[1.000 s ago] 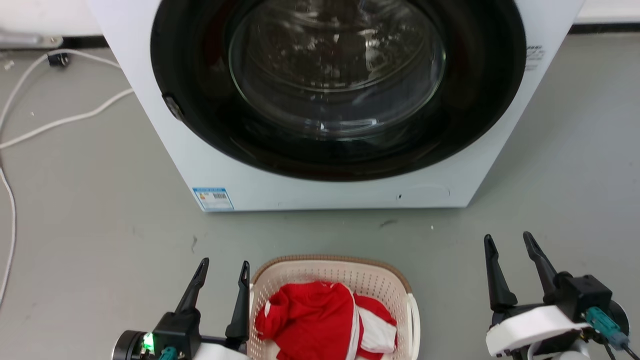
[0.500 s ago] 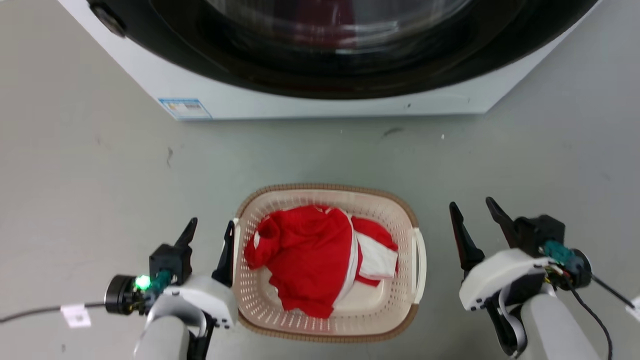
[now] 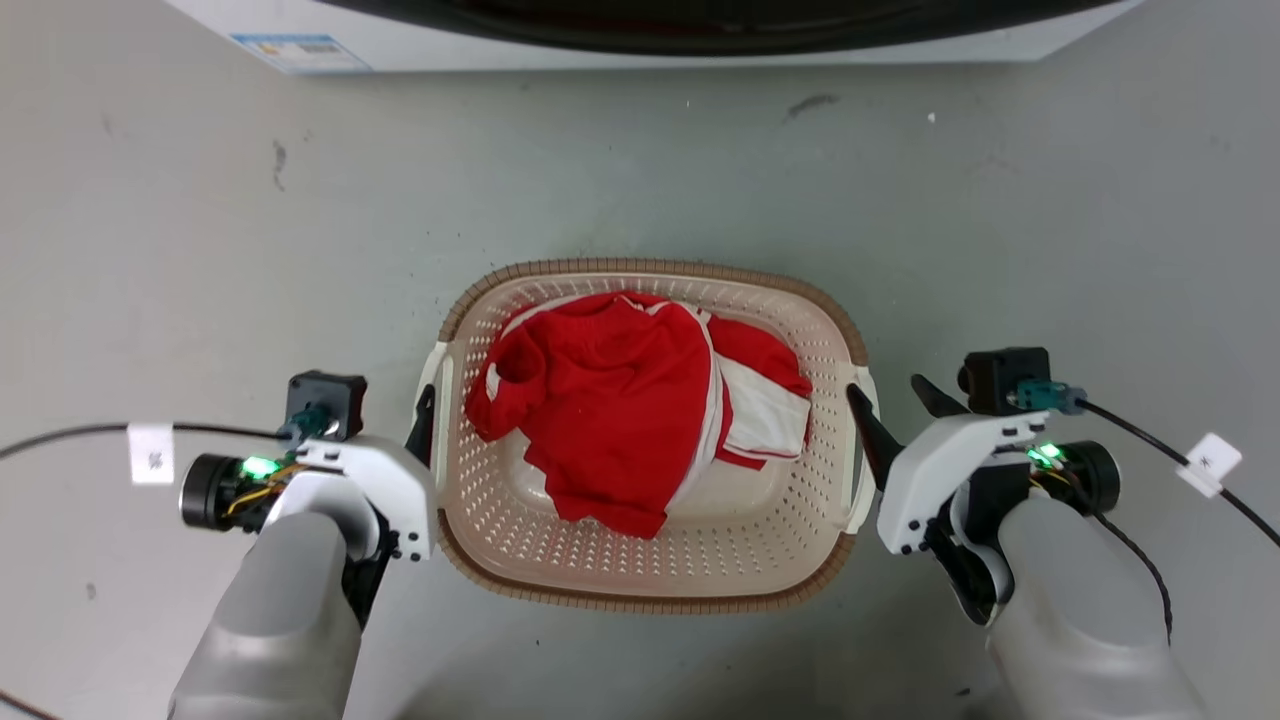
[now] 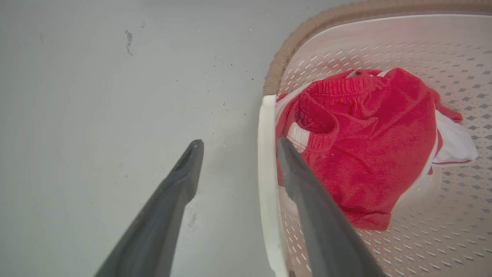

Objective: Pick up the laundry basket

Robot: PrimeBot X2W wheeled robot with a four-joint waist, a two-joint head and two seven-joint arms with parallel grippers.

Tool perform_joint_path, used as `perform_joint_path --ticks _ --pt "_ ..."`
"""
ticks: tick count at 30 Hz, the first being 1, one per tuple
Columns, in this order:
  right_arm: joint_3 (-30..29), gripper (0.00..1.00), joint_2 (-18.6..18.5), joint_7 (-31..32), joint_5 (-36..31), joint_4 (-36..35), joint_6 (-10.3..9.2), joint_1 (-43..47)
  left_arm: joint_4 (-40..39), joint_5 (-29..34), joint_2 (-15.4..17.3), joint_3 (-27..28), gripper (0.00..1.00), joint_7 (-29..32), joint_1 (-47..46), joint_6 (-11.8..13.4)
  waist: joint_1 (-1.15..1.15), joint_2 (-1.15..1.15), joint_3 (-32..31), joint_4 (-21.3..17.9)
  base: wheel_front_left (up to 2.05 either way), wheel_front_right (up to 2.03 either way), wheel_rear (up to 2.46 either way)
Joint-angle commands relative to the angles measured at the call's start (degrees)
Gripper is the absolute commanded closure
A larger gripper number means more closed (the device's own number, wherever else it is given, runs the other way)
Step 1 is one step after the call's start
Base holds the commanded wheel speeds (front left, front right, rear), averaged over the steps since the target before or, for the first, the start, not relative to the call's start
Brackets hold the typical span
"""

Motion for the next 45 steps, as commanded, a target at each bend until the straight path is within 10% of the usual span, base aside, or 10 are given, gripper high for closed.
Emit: perform_joint_path --ticks 1,38,39,40,41,45 --pt "1.26 0.00 -0.04 0.62 1.44 1.68 -0.02 -2.19 1.85 -1.21 0.01 -1.86 0.00 0.66 -2.33 -0.04 -0.01 0.00 2.25 0.03 0.00 0.00 0.00" --pt "16.48 0.00 -0.02 1.74 13.09 24.47 -0.02 -19.29 7.29 -27.43 5.28 -32.48 0.00 10.14 -14.45 -0.01 -0.01 0.00 10.02 0.83 0.00 0.00 0.00" --pt "16.94 0.00 0.00 2.18 13.26 24.72 -0.02 -19.37 7.20 -28.26 4.98 -32.93 0.52 10.53 -14.34 -0.01 -0.01 0.00 10.12 0.96 0.00 0.00 0.00" --pt "17.34 0.54 0.00 2.48 13.53 24.81 -0.02 -19.42 6.89 -28.77 4.82 -33.56 1.00 10.75 -14.24 -0.01 -0.01 0.00 10.19 1.06 0.00 0.00 0.00" --pt "17.62 1.00 -0.01 2.55 13.64 24.96 -0.02 -19.58 6.65 -29.39 4.88 -34.12 1.00 10.85 -14.20 -0.01 -0.01 0.00 10.23 1.14 0.00 0.00 0.00" --pt "18.27 1.00 -0.18 1.65 13.77 26.07 0.02 -20.29 6.03 -31.75 5.30 -36.17 1.00 10.87 -13.71 -0.01 -0.01 0.00 9.92 1.31 0.00 0.00 0.00"
